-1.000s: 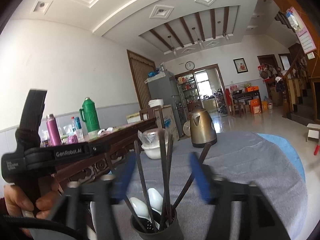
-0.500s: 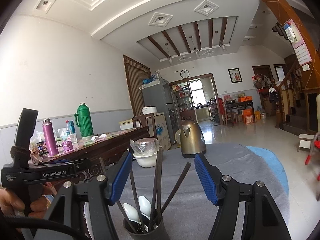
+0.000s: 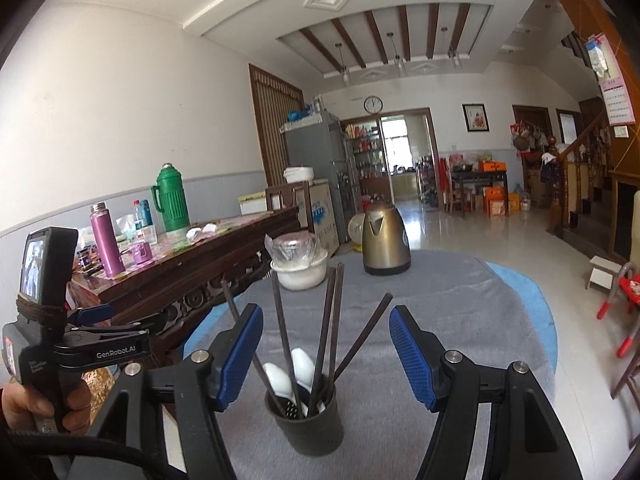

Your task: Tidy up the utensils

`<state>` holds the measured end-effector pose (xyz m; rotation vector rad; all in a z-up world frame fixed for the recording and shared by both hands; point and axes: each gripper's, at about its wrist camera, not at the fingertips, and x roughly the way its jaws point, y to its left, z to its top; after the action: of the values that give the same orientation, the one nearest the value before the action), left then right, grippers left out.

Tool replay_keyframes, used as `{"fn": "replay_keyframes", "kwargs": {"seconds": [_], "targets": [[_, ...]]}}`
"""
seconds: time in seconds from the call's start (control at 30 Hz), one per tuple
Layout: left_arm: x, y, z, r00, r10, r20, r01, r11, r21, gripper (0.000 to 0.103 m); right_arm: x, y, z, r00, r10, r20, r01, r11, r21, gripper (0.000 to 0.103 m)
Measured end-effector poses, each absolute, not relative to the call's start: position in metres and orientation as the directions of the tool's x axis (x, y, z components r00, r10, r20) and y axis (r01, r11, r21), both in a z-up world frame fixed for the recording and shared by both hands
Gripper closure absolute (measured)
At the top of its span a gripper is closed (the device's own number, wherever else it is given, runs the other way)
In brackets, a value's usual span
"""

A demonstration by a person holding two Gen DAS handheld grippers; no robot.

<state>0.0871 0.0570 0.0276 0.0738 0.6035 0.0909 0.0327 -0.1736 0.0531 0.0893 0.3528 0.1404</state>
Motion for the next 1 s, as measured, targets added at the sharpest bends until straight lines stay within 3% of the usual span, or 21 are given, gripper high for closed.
{"fn": "replay_keyframes", "kwargs": {"seconds": [1.0], "targets": [[0.033, 0.043, 0.036, 0.828, 0.150, -0.541, -0.056, 0.981, 0.186, 0.011, -0.013, -0.168, 0.055, 0.867, 0.161, -0.471, -0.086, 0.981, 0.176, 0.033]]}}
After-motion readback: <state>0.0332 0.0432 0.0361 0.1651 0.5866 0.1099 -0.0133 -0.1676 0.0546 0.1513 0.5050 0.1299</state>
